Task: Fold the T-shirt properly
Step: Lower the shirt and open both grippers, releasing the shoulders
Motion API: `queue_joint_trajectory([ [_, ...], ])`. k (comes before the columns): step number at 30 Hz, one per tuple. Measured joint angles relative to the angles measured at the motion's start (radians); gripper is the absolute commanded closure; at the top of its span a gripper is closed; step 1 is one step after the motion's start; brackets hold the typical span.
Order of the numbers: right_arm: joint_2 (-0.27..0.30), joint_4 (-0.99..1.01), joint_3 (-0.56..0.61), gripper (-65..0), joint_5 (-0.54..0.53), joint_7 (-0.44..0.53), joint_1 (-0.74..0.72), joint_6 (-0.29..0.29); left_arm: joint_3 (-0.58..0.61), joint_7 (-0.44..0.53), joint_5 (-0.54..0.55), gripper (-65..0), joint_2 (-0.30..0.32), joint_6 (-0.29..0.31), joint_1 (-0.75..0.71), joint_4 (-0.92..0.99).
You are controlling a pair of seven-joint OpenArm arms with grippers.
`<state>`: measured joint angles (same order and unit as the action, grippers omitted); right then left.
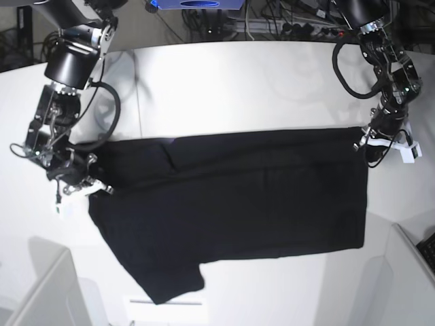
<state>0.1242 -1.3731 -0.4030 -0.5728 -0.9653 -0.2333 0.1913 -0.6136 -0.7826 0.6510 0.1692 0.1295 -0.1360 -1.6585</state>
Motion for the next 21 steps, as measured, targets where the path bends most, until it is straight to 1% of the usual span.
queue_joint_trajectory([
  [3,0.002,0.031,0.0,0.0,0.0,0.001,-0.025,0.0,-0.003,0.011,0.001,0.0,0.005,0.001,0.035,0.033],
  [9,0.002,0.05,0.0,0.0,0.0,0.004,-0.043,0.0,0.004,0.005,0.001,0.0,0.026,0.001,0.043,0.072],
  [11,0.001,0.069,0.0,0.0,-0.002,0.026,-0.043,0.0,0.004,0.003,-0.003,0.0,0.028,0.0,0.065,0.092],
  [16,0.002,0.11,0.001,0.0,0.001,0.03,-0.048,0.0,0.001,-0.077,0.0,0.0,0.03,0.0,0.117,0.13],
  [21,0.002,0.111,0.001,0.0,0.0,0.031,-0.047,0.0,-0.001,-0.079,-0.004,0.0,0.031,-0.001,0.125,0.138],
])
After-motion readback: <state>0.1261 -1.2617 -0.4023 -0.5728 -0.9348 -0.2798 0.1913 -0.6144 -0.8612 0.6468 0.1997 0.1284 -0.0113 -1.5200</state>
